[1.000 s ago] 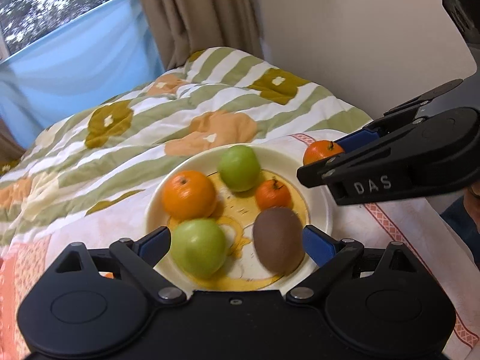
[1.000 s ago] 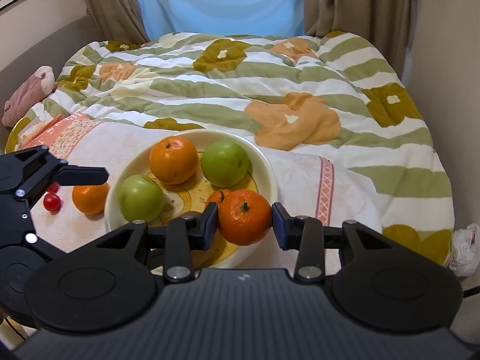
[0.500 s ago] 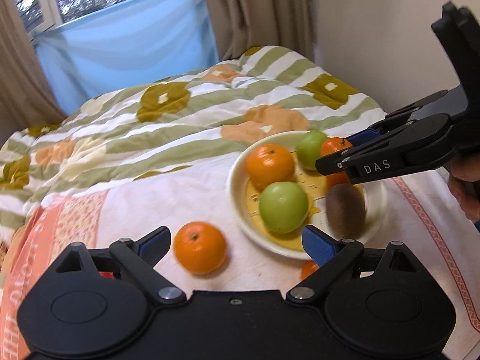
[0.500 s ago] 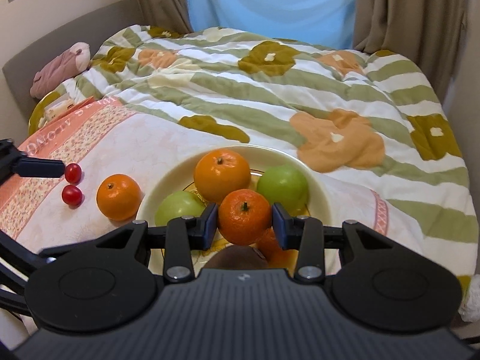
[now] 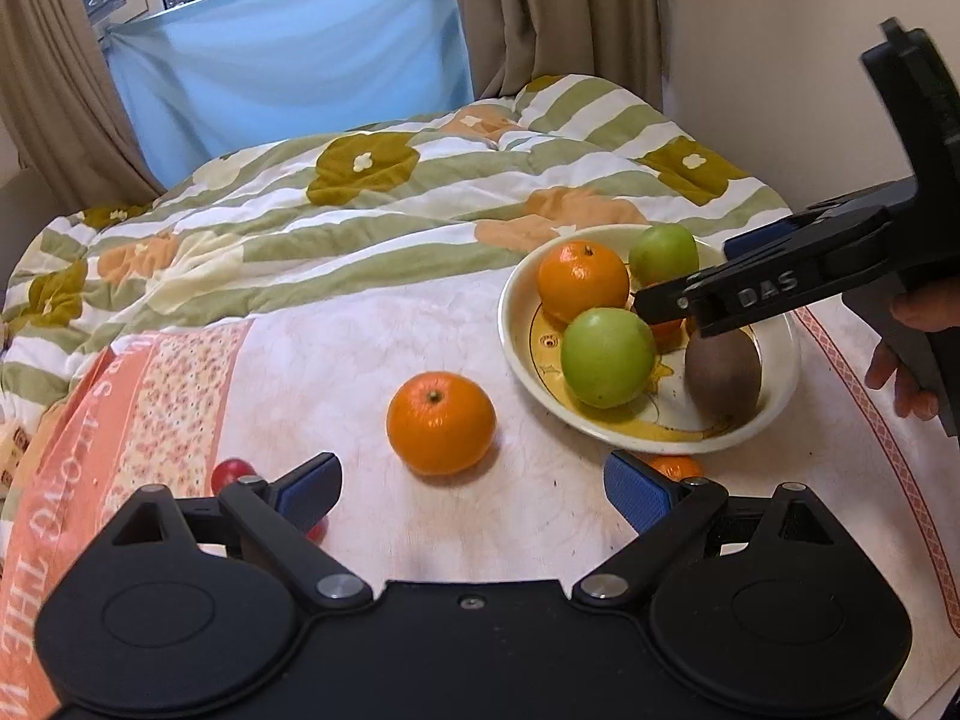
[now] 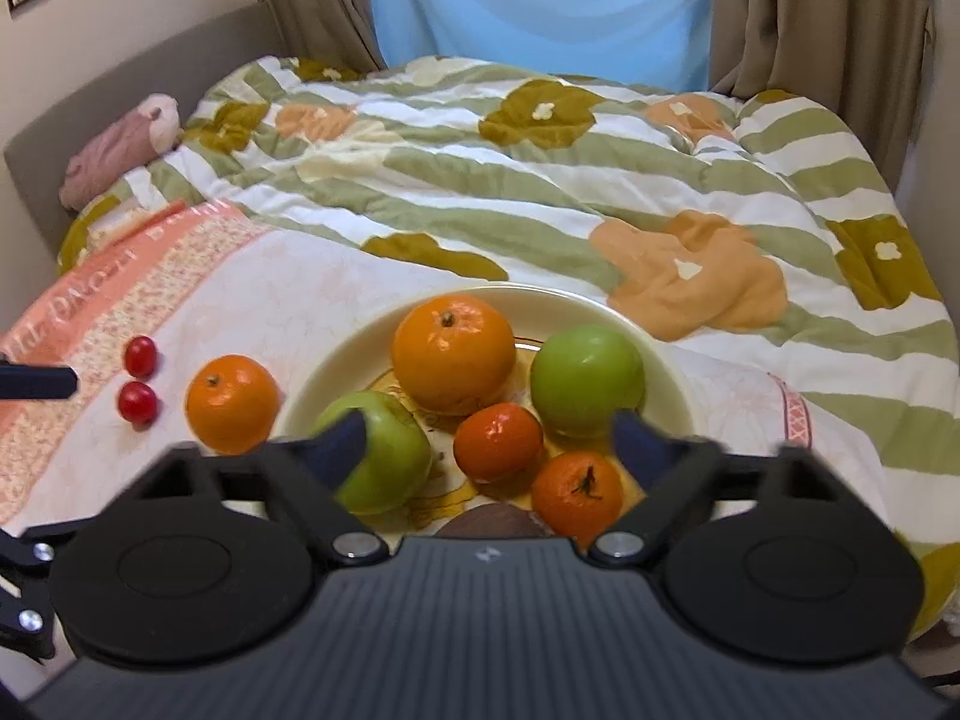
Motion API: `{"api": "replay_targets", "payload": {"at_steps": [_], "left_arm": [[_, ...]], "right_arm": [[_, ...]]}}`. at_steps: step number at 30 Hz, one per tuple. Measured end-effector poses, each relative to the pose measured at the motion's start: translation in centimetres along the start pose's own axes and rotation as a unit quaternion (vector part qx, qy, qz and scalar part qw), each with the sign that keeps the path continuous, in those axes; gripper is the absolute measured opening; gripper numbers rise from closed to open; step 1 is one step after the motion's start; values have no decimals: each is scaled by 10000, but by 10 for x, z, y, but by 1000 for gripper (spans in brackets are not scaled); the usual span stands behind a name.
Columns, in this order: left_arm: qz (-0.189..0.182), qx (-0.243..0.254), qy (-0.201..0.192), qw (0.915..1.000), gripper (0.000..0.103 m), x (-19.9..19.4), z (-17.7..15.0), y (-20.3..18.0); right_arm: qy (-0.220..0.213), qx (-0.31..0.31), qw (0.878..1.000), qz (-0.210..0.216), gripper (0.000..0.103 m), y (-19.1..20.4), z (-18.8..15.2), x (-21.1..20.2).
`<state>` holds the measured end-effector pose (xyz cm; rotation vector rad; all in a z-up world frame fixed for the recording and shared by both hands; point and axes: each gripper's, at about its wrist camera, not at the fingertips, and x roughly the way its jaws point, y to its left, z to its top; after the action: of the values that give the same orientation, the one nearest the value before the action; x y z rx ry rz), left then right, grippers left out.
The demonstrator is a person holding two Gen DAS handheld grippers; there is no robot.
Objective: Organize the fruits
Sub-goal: 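Open both tools to release the fruits and lift away from the bowl, then close the left tool on a red cherry tomato while the right tool approaches a tangerine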
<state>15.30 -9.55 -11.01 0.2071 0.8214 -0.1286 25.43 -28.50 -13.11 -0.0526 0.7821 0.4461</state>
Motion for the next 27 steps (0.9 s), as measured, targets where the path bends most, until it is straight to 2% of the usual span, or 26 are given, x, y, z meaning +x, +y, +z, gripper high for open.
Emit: {"api": "replay_targets", "payload": {"at_steps": [10,21,27], "left_arm": [[82,-143,-111,9998,97,-26,-6,2],[179,-290,-544,9979,97,-87,-7,6],[358,-296,-731,9962,97,-119,-9,11]], "right_arm": [[-297,-81,9993,-200,103,8,-8,-38],[-457,-159,9984,-284,103,35,-5,-107],[-499,-98,9984,-258,103,53,-1,-144]]}}
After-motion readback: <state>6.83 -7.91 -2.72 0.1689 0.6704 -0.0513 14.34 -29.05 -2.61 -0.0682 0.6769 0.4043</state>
